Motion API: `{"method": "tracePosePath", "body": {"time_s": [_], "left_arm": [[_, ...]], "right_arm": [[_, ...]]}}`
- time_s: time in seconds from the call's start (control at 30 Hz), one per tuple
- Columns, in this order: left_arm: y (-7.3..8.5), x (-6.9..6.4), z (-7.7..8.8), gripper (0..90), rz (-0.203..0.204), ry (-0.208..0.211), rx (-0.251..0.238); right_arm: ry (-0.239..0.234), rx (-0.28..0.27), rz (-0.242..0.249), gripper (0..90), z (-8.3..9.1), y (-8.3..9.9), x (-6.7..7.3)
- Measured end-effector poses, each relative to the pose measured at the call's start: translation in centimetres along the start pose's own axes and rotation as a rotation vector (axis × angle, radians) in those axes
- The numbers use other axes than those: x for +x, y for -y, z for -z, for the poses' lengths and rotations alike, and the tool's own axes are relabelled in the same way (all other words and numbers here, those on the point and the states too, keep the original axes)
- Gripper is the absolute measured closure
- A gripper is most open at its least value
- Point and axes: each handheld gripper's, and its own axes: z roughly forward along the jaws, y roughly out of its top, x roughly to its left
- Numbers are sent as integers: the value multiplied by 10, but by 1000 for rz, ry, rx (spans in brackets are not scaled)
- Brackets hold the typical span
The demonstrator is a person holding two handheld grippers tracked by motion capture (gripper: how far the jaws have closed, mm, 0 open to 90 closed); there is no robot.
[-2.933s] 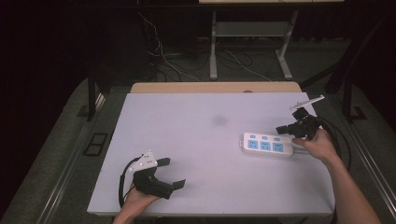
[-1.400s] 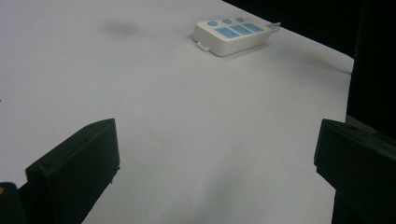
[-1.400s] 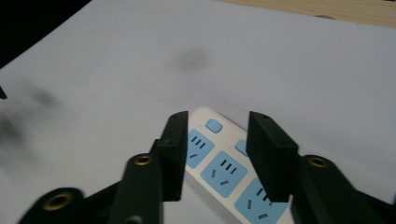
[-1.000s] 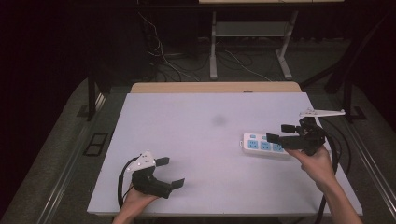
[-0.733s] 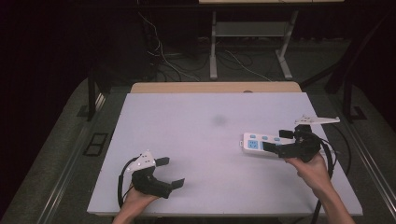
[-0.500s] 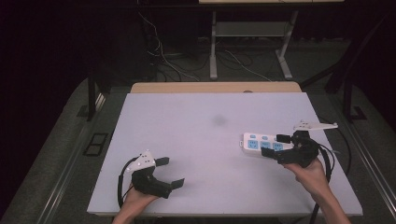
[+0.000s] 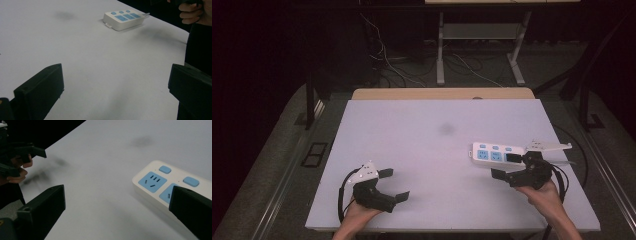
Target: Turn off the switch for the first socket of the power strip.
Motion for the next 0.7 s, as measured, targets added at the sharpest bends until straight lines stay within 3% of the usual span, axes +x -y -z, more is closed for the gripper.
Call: {"method": "tracePosePath", "body": {"time_s": [0.7], "left_arm": [[0,0,-1,0,4,0,3]], "right_arm": [[-2,25,-2,3,-6,41,-4]]}}
